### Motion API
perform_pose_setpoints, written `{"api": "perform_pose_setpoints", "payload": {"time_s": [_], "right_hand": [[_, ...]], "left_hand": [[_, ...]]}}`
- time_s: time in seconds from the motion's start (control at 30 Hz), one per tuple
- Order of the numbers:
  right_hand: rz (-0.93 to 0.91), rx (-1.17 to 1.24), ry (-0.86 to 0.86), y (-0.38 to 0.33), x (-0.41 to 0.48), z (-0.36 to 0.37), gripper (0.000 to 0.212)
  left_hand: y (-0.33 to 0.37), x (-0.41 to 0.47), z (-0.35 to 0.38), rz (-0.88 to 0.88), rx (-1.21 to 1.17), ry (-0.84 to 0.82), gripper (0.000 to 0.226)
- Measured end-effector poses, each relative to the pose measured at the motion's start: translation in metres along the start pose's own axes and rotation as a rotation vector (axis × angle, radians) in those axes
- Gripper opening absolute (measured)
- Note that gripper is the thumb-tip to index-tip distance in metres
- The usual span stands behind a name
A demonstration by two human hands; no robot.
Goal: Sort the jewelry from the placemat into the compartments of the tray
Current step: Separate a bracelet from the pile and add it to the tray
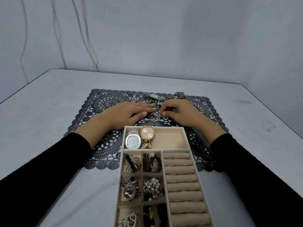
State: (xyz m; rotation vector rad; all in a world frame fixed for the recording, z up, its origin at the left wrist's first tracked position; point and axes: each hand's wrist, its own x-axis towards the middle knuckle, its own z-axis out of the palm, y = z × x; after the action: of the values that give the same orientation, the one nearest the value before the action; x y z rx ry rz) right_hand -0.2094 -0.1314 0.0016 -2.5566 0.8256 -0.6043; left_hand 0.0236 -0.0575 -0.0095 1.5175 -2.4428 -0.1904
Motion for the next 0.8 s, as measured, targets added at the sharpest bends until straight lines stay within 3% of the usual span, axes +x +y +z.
{"api": "perform_pose_setpoints", "payload": {"time_s": [0.17, 0.8], "right_hand": [[-0.002, 0.008, 0.012, -0.0002, 0.0024, 0.0027, 0.006], [0.027, 0.0, -0.05, -0.0039, 0.001, -0.0013, 0.009]], "left_hand": [[-0.004, 0.0009, 0.0022, 0.0, -0.025, -0.019, 0.048], [-0.002, 0.0009, 0.0027, -0.036, -0.108, 0.031, 0.038]]}}
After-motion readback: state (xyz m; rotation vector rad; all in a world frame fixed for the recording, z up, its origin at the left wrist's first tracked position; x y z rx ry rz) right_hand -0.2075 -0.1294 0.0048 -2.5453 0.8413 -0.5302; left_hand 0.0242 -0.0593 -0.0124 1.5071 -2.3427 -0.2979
